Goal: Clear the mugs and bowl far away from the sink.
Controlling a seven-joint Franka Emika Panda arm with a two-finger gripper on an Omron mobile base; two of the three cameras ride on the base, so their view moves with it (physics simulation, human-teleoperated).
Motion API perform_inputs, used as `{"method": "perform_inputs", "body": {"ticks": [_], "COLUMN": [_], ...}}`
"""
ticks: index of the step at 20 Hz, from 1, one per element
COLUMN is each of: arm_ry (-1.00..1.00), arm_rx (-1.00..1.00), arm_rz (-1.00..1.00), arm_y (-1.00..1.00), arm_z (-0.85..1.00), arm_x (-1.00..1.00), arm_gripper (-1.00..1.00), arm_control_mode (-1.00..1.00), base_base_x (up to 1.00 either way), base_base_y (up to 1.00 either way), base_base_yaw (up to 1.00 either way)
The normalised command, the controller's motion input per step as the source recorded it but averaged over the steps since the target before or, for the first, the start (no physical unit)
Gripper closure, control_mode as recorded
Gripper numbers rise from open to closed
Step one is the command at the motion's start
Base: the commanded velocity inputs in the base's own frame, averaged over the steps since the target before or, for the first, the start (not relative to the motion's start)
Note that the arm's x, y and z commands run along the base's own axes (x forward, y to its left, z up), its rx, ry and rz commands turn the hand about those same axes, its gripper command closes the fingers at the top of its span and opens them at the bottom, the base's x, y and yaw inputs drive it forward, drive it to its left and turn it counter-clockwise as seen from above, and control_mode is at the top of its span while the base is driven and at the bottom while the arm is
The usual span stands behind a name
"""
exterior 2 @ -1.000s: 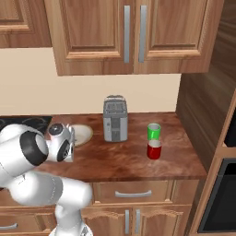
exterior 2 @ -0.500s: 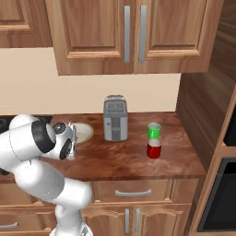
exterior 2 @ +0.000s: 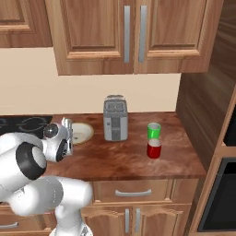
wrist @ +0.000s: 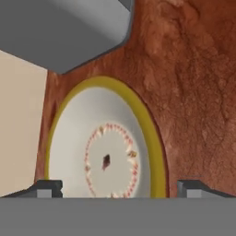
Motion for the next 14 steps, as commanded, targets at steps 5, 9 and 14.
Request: {"method": "perform_inputs", "body": {"ticks": [5,9,14], "arm_ry": [-0.06,0.03,0.03], "arm_rx": [0.0,0.05,0.01], "arm_rz": [0.0,0.0,0.0], "arm_y": [-0.02,-0.11,-0.04], "arm_z": [0.75,0.83,0.57], "arm_x": [-0.35,-0.5,-0.8], "arm_gripper": [-1.0,-1.0,-1.0], "arm_control_mode": [-1.0,-1.0,-1.0], "base_base_x": [0.0,0.0,0.0], "base_base_y": [0.0,0.0,0.0], "base_base_yaw": [0.0,0.0,0.0]}}
